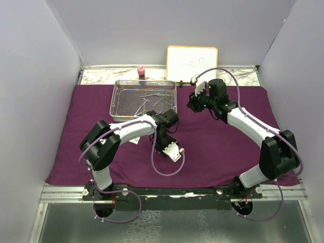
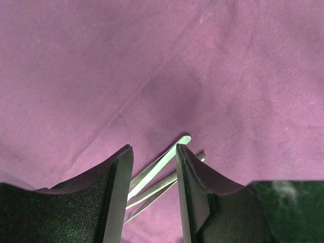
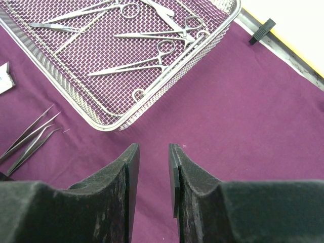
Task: Open and lay out the surgical kit
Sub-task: Adjust the medical item in the surgical kit.
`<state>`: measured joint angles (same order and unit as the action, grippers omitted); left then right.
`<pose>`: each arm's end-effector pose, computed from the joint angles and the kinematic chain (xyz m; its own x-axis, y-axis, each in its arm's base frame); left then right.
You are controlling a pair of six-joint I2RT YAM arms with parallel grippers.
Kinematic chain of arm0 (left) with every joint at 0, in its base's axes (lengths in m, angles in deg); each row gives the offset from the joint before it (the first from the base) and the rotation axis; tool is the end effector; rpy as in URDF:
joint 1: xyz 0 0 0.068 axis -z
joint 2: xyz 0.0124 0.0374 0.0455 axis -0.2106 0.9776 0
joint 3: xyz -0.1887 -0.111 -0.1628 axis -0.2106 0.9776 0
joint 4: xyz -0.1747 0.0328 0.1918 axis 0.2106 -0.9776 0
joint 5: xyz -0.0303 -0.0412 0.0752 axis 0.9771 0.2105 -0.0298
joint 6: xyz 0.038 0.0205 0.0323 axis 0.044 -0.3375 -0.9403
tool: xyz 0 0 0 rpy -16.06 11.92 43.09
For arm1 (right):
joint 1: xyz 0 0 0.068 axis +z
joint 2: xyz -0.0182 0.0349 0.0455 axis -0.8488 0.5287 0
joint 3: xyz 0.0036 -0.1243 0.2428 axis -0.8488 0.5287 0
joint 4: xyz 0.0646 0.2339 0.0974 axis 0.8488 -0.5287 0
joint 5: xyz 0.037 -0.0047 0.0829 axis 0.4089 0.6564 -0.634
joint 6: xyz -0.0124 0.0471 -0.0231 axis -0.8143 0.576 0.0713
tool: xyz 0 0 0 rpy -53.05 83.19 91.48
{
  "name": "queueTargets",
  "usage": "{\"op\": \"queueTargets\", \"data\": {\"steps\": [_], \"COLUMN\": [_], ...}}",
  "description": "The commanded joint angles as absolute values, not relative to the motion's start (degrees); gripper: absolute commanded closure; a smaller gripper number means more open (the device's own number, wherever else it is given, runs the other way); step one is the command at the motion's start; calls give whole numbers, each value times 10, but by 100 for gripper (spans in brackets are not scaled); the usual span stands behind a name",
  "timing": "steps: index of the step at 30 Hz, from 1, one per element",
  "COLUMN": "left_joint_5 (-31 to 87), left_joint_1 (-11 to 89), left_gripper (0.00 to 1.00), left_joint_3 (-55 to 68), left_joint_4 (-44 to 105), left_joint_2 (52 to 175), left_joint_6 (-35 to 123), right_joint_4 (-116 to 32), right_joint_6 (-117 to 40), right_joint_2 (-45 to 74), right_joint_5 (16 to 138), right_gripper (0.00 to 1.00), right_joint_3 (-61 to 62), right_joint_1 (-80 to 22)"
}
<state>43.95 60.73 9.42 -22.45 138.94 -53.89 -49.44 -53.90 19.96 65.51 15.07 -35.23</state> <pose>0.2034 -0.2524 0.1898 0.6746 0.6119 -0.4129 0.7022 -0.7045 0.1032 0.3100 0.1434 0.2634 -0.4119 -0.3307 -0.8491 -0.6899 0.7220 0.0535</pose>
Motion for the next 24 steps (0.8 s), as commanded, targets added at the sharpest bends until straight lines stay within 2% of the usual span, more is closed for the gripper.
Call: {"op": "queueTargets", "data": {"steps": [1, 24], "left_joint_5": [399, 343], "left_joint_1": [618, 641], "left_gripper": [58, 66], "left_joint_3": [82, 80], "left_joint_4": [-251, -266], "left_joint_2": [1406, 1433], "left_joint_6": [-573, -650], "right_joint_4": [-489, -489], "right_joint_6": [-542, -541], "right_joint_2": [182, 189], "right_joint_5": [636, 631], "right_gripper": [70, 70], "right_joint_3": [151, 150], "right_joint_1": [-357, -359]}}
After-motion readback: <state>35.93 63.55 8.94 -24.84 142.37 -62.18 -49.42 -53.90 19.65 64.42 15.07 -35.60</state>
